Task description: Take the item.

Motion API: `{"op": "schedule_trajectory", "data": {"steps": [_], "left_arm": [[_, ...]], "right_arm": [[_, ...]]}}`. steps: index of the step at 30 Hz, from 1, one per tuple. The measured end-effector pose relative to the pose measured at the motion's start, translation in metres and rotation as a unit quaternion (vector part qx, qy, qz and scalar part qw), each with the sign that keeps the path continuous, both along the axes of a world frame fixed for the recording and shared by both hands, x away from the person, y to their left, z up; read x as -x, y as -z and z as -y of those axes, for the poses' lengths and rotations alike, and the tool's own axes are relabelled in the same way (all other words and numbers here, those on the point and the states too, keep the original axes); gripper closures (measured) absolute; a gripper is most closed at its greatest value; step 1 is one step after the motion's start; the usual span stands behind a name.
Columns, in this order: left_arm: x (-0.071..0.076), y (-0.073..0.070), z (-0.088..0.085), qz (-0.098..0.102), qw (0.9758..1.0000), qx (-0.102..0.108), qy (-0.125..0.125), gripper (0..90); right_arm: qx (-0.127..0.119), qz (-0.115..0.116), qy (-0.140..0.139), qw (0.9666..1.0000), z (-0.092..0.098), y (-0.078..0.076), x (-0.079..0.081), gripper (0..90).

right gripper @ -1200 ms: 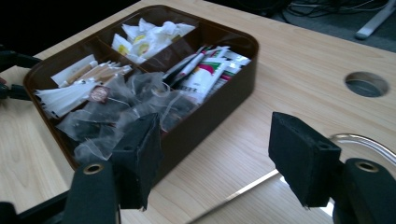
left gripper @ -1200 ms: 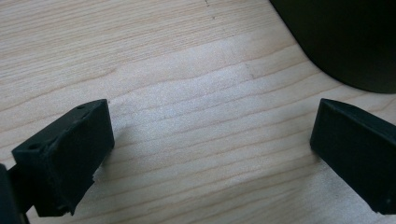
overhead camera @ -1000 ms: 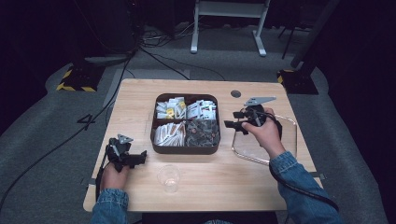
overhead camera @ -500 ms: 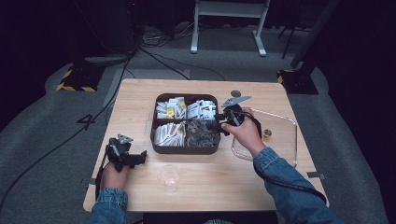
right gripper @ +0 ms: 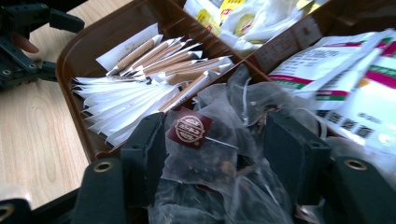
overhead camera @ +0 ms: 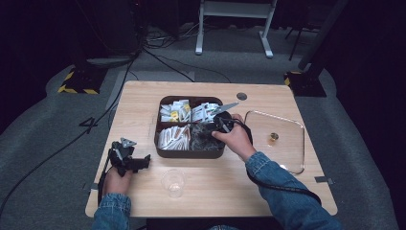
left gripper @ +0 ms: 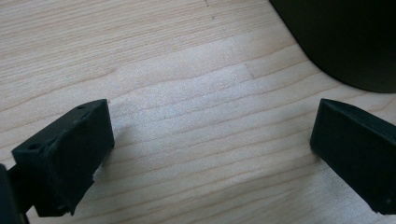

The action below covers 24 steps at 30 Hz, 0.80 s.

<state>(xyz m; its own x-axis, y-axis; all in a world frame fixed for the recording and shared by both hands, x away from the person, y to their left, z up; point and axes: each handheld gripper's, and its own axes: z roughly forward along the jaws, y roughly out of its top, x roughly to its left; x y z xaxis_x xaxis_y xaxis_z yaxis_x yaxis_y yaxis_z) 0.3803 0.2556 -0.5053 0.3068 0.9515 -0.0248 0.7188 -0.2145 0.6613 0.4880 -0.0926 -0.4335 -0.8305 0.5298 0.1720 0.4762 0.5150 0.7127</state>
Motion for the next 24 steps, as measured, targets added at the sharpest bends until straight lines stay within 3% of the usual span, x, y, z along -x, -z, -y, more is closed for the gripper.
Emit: {"op": "schedule_trajectory", "data": {"steps": [6,9,11,15,24], "left_arm": [[0.000,0.000,0.000,0.000,1.0000,0.000,0.000,0.0],[0.000,0.000,0.000,0.000,1.0000,0.000,0.000,0.0],[0.000,0.000,0.000,0.000,1.0000,0.000,0.000,0.0],[0.000,0.000,0.000,0.000,1.0000,0.000,0.000,0.0],[0.000,0.000,0.000,0.000,1.0000,0.000,0.000,0.0]], "right_arm": [[0.011,-0.009,-0.001,0.9999,-0.009,0.011,-0.003,41.1],[0.022,-0.013,-0.006,0.9996,-0.012,0.018,-0.005,48.8],[0.026,-0.015,-0.016,0.9994,-0.012,0.020,-0.005,58.7],[0.030,-0.005,-0.021,0.9993,-0.012,0.021,-0.004,65.7],[0.026,0.015,-0.021,0.9993,-0.010,0.017,-0.001,68.3]]}}
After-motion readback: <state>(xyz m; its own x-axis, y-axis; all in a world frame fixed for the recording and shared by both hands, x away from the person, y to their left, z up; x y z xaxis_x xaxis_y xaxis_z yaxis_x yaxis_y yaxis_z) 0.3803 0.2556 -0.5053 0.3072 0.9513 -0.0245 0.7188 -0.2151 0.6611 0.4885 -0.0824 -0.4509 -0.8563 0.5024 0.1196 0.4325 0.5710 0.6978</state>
